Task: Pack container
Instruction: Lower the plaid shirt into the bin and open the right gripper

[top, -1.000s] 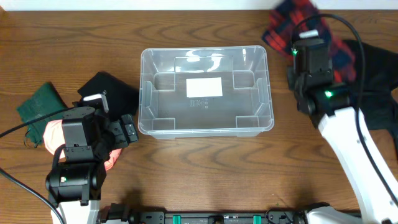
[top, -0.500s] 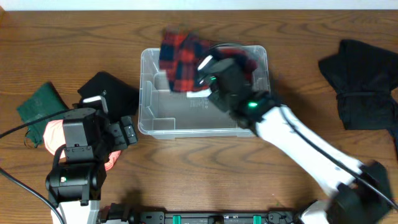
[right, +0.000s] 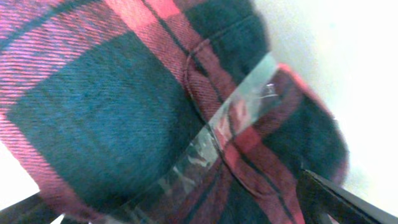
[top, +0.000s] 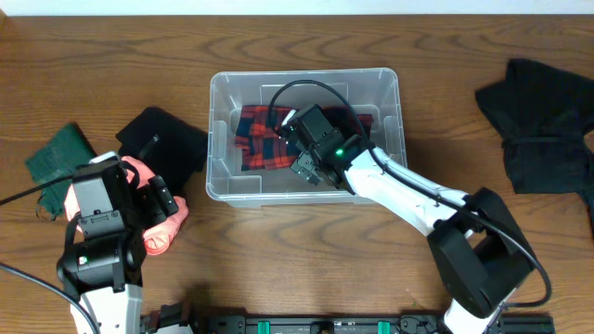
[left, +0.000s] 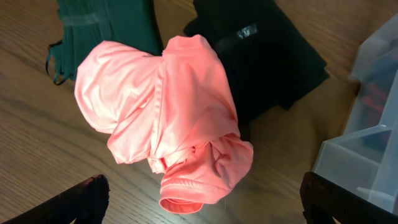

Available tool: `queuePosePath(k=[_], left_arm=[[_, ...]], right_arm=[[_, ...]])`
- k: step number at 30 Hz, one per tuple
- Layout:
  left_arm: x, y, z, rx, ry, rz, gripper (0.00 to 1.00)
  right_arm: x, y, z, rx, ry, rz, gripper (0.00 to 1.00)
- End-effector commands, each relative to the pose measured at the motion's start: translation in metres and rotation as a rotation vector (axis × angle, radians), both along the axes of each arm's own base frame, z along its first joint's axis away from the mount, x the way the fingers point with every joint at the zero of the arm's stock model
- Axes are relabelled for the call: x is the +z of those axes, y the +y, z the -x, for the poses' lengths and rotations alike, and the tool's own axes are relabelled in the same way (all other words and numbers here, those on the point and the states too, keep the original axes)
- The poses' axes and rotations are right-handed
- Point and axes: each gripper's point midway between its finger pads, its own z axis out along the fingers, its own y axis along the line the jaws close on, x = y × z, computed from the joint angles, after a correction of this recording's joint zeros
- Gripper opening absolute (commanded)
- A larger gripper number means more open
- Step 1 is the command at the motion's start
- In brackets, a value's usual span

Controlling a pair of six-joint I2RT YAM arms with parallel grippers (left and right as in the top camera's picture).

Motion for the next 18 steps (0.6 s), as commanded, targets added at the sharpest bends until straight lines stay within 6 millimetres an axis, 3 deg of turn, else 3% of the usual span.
queuePosePath(k=[1, 3, 5, 8, 11, 13, 15, 18], left_arm=[[0.008, 0.004, -0.002, 0.022, -0.014, -0.010, 0.98], [0.008, 0.005, -0.003, 0.022, -0.018, -0.011, 0.98], [0.009, 0.004, -0.003, 0.022, -0.019, -0.011, 0.98], [0.009, 0.004, -0.003, 0.021, -0.020, -0.010, 0.98], [0.009, 0.004, -0.004, 0.018, -0.024, -0.006, 0.98], [0.009, 0.003, -0.004, 0.018, -0.024, -0.005, 0.98], [0.009, 0.003, -0.004, 0.017, -0.024, -0.005, 0.98], [0.008, -0.001, -0.005, 0.003, -0.028, 0.013, 0.98]], right_arm=[[0.088, -0.002, -0.016, -0.076, -0.203, -0.100, 0.99], [0.144, -0.026, -0.024, -0.173, -0.347, -0.142, 0.99], [0.185, -0.062, -0.030, -0.293, -0.450, -0.171, 0.99], [0.211, -0.128, -0.038, -0.447, -0.499, -0.170, 0.99], [0.193, -0.208, -0.042, -0.635, -0.435, -0.092, 0.99], [0.165, -0.262, -0.042, -0.759, -0.350, -0.045, 0.99], [0.132, -0.305, -0.042, -0.844, -0.259, -0.021, 0.99], [0.078, -0.352, -0.037, -0.934, -0.103, 0.019, 0.99]])
